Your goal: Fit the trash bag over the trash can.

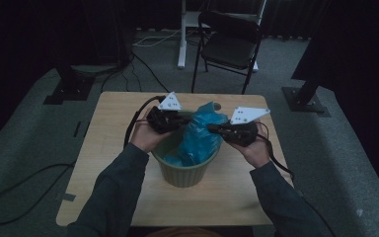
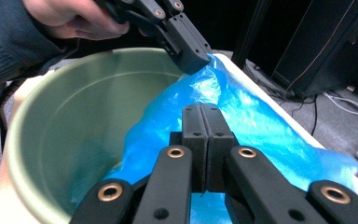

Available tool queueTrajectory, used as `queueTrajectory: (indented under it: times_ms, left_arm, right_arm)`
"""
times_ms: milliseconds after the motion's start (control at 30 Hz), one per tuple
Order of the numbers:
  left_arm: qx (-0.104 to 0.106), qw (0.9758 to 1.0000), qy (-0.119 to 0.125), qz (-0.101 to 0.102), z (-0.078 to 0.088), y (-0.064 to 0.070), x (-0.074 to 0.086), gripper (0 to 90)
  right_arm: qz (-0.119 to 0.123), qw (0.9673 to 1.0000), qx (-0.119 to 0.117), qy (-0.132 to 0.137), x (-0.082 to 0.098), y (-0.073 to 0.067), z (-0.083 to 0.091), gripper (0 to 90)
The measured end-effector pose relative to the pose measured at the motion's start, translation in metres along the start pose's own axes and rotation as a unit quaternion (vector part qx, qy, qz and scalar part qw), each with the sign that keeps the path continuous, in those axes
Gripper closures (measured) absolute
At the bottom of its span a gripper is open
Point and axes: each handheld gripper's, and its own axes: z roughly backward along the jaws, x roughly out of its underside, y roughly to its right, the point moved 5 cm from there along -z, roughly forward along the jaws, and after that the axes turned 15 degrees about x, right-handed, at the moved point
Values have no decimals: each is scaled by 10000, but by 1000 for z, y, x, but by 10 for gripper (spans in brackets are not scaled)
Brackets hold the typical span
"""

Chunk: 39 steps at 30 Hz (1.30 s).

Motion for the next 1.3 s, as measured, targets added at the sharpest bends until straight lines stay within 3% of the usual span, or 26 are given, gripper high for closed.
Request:
queueTrajectory:
  times_ms: [167,200,300,433,467,667,900,967,1000,1133,1300]
  left_arm:
    - [-204,9995,-11,245,10,-12,14,900]
    - [-295,9988,12,395,15,-18,21,900]
    - [-404,9976,36,554,21,-26,30,900]
    - [-424,9973,48,598,24,-28,32,900]
    - [-527,9955,114,780,32,-37,40,900]
    - [-695,9929,136,956,39,-43,47,900]
    - [-989,9870,198,1252,48,-53,56,900]
    - [-1005,9865,197,1280,49,-54,57,900]
    - [-1095,9838,222,1402,51,-58,60,900]
    - [-1248,9788,287,1601,56,-64,64,900]
    - [-1333,9756,398,1700,60,-64,63,900]
  right_arm:
    - [25,10000,6,69,4,-5,11,897]
    - [42,10000,13,68,5,-6,14,897]
    - [76,10000,9,56,10,-12,21,897]
    - [109,9999,9,48,11,-14,23,897]
    - [135,9999,0,32,15,-18,25,898]
    - [157,9999,-15,20,21,-22,31,900]
    - [128,9999,-60,42,26,-25,37,900]
    - [147,9999,-73,45,27,-26,38,900]
    - [136,9999,-82,37,28,-27,38,900]
    - [143,9998,-115,27,33,-30,41,900]
    - [167,9997,-176,7,35,-32,43,900]
